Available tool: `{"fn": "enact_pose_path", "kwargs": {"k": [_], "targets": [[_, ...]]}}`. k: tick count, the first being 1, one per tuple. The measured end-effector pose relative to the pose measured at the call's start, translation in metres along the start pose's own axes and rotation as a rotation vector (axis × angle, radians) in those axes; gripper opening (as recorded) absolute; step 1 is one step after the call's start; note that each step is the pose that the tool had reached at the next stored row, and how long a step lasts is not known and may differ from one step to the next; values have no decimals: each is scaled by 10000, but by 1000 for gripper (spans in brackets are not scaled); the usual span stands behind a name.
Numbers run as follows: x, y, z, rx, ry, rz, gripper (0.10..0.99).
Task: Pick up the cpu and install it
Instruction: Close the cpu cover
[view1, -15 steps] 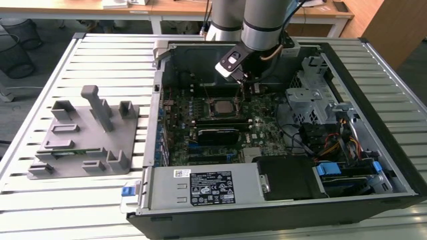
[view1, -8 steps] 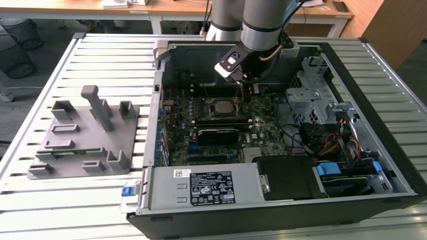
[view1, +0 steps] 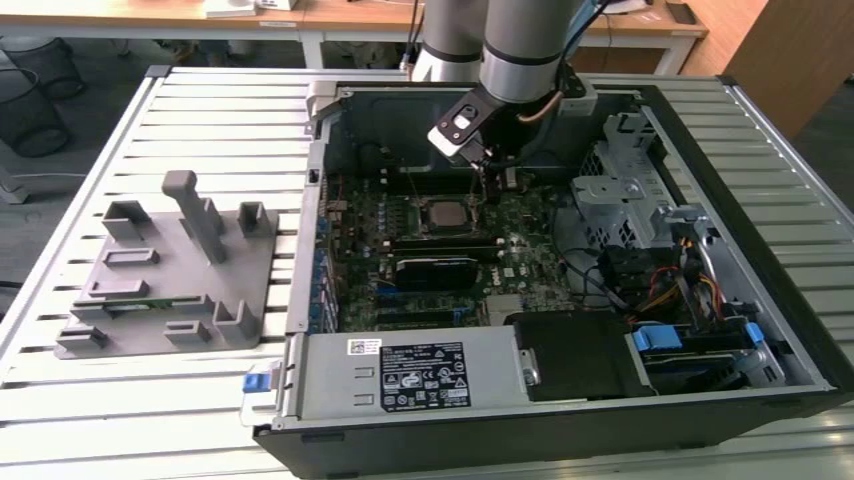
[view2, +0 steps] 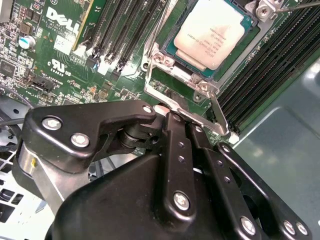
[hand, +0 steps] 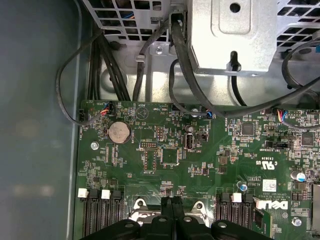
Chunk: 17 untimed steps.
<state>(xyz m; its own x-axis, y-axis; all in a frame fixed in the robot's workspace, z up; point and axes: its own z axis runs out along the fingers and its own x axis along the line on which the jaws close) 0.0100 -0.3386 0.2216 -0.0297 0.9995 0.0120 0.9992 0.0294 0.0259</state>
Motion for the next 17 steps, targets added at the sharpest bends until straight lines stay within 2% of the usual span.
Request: {"fn": "enact_pose_path", "kwargs": {"k": [17], "targets": [[1, -34, 29, 0, 0, 0, 106]]}}
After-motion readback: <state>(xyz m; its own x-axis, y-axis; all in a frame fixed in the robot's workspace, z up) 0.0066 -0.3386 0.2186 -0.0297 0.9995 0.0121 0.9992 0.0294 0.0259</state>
